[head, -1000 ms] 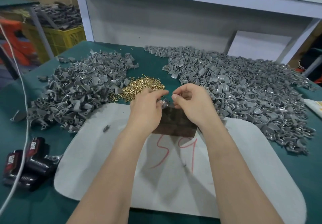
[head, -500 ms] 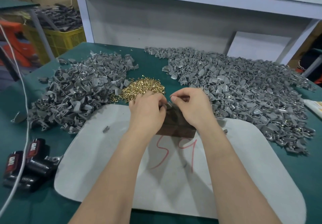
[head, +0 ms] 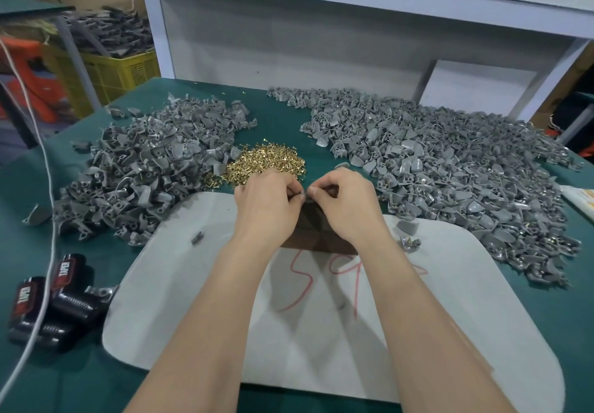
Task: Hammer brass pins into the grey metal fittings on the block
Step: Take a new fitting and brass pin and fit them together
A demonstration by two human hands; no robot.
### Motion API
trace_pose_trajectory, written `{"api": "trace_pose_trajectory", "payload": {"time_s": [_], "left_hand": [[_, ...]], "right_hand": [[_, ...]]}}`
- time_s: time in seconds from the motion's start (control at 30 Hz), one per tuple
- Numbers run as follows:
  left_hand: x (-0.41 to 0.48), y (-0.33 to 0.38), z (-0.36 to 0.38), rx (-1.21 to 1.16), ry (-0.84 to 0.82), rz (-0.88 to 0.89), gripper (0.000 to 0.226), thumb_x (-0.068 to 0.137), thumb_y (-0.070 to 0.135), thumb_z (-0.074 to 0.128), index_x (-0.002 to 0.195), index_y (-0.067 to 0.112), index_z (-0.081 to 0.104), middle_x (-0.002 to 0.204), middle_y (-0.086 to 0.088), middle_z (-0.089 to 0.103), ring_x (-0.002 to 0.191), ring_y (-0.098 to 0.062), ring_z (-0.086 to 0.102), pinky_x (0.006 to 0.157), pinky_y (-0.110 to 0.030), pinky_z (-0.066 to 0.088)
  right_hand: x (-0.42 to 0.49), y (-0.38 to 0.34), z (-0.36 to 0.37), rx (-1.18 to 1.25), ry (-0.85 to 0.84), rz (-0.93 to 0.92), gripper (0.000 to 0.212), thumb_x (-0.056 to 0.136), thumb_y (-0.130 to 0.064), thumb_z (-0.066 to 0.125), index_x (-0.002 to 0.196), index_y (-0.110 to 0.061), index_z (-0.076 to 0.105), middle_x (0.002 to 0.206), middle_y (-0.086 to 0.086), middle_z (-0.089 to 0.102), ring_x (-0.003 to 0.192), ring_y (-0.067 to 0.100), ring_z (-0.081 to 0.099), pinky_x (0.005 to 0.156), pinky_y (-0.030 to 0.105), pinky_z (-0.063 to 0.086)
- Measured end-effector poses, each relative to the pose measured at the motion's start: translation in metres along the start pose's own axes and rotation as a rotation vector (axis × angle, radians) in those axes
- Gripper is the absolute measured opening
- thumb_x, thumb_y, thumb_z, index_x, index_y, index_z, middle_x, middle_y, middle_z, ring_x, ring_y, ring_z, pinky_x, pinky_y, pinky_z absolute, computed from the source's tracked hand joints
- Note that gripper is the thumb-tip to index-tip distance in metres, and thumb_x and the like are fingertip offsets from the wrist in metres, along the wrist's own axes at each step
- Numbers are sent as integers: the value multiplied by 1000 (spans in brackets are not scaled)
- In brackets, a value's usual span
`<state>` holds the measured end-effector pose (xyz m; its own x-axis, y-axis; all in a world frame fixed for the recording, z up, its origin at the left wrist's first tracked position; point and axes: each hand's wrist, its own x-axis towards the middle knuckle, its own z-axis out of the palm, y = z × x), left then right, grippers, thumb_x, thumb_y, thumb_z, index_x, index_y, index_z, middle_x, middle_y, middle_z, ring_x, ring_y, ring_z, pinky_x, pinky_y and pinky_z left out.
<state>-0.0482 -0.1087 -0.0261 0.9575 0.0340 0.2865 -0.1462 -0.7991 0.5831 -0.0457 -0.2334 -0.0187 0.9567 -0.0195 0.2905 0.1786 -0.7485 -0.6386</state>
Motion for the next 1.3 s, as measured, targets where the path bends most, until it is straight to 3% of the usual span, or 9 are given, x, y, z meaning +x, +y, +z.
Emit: {"api": "trace_pose_trajectory", "payload": {"time_s": [0.17,0.33,0.8,0.97,1.17,1.3], "left_hand": [[0,0,-1,15,-2,14,9,89,30,63,90,25,70,101,5,63,103,-22,57,84,-36,36],[-1,2,-2,13,-6,27,9,89,26,63,93,22,71,102,3,62,103,-25,57,87,-38,41],[-2,4,-3,61,-23,48,18,91,17,56,100,18,72,106,-3,60,105,-29,50,87,-37,38],[-2,4,-2,31,-17,33,15,91,23,59,97,20,72,105,-1,61,103,-28,52,88,-39,40],[-2,3,-1,6,12,6,9,89,25,61,91,23,70,102,4,61,104,-24,53,88,-38,36],[-2,3,0,3,15,10,9,89,24,62,90,22,70,101,5,62,103,-24,55,87,-38,37]], "right_hand": [[0,-3,2,-61,6,17,9,88,-20,63,86,-15,69,86,-6,54,81,12,51,72,15,32],[-3,-11,5,-170,27,-23,10,89,-16,59,85,-12,67,97,5,57,94,23,55,85,33,40],[1,-23,0,-454,-35,-112,15,93,-11,51,99,-9,64,109,8,55,101,27,54,74,30,38],[-1,-17,5,-376,12,-93,10,92,-13,53,91,-11,62,104,5,55,97,24,51,66,25,25],[-4,-8,9,-160,61,-45,7,87,-12,60,84,-9,65,92,5,58,87,23,55,77,27,36],[-5,-8,9,-162,59,-19,8,88,-15,59,86,-10,65,94,4,59,89,22,55,77,25,35]]}}
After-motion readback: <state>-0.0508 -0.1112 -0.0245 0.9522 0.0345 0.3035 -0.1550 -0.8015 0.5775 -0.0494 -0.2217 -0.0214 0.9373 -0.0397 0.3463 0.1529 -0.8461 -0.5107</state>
